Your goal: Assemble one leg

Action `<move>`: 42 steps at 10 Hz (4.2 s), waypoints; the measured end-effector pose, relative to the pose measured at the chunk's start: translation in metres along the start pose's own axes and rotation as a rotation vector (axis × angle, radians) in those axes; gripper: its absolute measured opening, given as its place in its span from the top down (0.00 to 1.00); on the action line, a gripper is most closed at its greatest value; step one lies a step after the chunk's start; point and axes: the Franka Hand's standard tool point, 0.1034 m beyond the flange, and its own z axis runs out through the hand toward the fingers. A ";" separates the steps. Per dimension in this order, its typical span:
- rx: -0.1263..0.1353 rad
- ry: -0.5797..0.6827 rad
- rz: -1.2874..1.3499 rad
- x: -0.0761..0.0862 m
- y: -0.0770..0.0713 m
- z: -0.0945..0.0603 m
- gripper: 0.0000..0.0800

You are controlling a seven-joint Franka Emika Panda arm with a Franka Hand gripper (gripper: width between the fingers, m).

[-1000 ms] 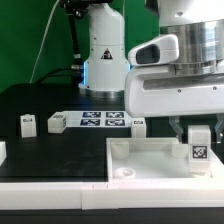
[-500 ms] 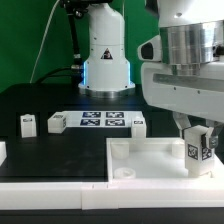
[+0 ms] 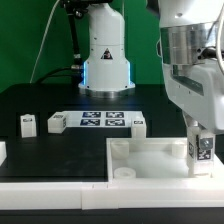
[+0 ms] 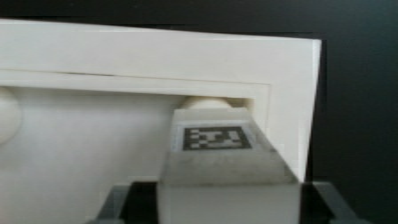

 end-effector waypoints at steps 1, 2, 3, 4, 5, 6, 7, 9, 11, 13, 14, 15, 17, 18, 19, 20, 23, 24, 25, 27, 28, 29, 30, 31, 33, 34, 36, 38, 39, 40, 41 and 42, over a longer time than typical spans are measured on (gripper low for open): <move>0.000 0.002 -0.050 0.001 0.000 0.000 0.42; 0.000 0.002 -0.154 0.001 0.000 0.000 0.24; 0.003 0.002 -0.163 -0.002 -0.001 0.000 0.20; -0.002 0.004 -0.310 -0.004 0.000 0.000 0.20; -0.009 0.002 -0.466 -0.005 0.000 0.000 0.19; -0.008 0.003 -0.609 -0.004 0.000 -0.001 0.19; -0.008 0.002 -0.735 -0.005 0.000 -0.001 0.19; -0.010 0.002 -0.914 -0.008 0.001 0.000 0.19; -0.019 0.005 -1.185 -0.003 0.001 0.002 0.19; -0.030 0.037 -1.365 -0.004 0.000 0.002 0.19; -0.032 0.037 -1.405 -0.002 0.000 0.002 0.21; -0.032 0.037 -1.407 -0.001 0.000 0.002 0.21; -0.032 0.037 -1.405 -0.001 0.000 0.002 0.64; -0.031 0.037 -1.382 -0.001 0.000 0.002 0.64; -0.031 0.037 -1.383 -0.001 0.000 0.002 0.64; -0.029 0.035 -1.355 -0.001 0.000 0.002 0.64; 0.000 0.031 -0.829 0.001 0.001 0.003 0.64; 0.006 0.024 -0.708 0.001 0.001 0.003 0.64; 0.009 0.012 -0.537 0.001 0.001 0.003 0.64; 0.002 0.007 -0.312 0.000 0.002 0.003 0.64; 0.002 0.007 -0.173 -0.001 0.002 0.004 0.64; 0.002 0.008 -0.089 -0.001 0.002 0.004 0.64; 0.003 0.007 -0.055 -0.001 0.002 0.004 0.64; 0.003 0.005 -0.012 -0.003 0.002 0.004 0.64; 0.016 0.009 -0.164 -0.001 -0.001 0.003 0.28; 0.011 0.009 -0.178 -0.003 0.000 0.003 0.28; -0.002 0.006 -0.407 -0.003 -0.001 0.003 0.19; -0.001 0.007 -0.654 -0.002 -0.001 0.003 0.19; -0.002 0.007 -0.780 -0.002 -0.001 0.003 0.19; -0.003 0.007 -0.897 -0.002 -0.001 0.003 0.19; -0.005 0.008 -0.996 -0.005 0.000 0.003 0.19; -0.021 0.023 -1.150 -0.008 0.000 0.004 0.19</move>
Offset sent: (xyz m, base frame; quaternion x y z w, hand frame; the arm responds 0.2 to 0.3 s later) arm -0.0026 0.0082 0.0034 -0.0032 -0.0080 -0.2223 0.9749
